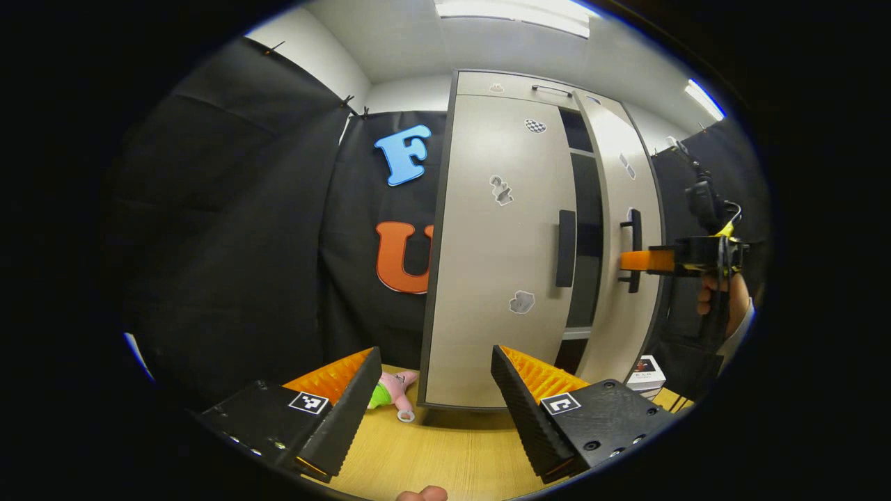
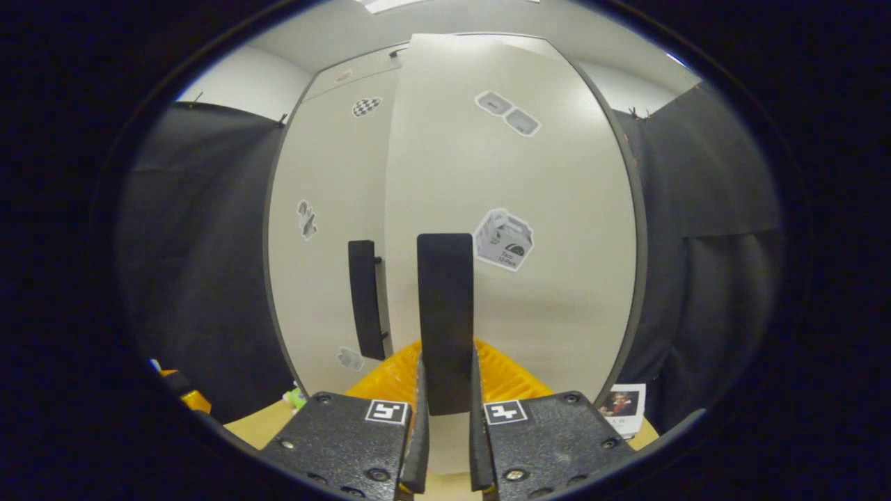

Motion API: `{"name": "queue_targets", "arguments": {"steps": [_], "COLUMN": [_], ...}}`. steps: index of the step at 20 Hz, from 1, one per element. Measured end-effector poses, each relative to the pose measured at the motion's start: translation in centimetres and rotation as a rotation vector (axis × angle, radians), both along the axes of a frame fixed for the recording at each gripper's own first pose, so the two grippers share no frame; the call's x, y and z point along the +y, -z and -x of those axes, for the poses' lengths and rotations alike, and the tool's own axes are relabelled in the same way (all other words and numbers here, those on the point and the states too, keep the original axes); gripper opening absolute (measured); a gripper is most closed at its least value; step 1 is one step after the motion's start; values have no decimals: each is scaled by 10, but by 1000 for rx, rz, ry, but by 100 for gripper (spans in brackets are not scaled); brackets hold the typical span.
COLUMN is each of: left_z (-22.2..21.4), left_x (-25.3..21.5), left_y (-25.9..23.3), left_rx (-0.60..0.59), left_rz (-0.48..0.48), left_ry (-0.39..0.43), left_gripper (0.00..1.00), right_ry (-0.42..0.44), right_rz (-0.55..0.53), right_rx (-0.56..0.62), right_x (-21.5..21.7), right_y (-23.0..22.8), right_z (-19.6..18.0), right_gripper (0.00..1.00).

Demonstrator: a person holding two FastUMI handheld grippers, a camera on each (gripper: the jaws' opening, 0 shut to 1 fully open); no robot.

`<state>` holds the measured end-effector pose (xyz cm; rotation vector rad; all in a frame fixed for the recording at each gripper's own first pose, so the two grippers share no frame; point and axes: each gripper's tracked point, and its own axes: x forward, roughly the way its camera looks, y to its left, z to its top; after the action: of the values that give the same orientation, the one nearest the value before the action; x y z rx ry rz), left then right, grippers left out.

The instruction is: Open the right door of the double-door shoe cabinet with the right hand, and open the left door with the left hand.

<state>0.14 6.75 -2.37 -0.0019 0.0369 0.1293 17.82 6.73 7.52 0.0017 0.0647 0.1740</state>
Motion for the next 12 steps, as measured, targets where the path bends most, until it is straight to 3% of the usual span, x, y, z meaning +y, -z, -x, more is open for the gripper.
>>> {"name": "queue_targets", "arguments": {"steps": [5, 12], "left_z": [2, -3], "left_x": [9, 10], "left_y": [-4, -8], "left_rx": [-12, -21], "left_rz": [-13, -16], "left_ry": [-20, -24], "left_gripper": [95, 95], "right_ry": [-26, 21], "right_rz": [25, 36], "right_rx": [9, 3], "right_x": [-24, -74], "right_y": [-1, -3], "right_z": [33, 79], "right_gripper": [27, 24]}}
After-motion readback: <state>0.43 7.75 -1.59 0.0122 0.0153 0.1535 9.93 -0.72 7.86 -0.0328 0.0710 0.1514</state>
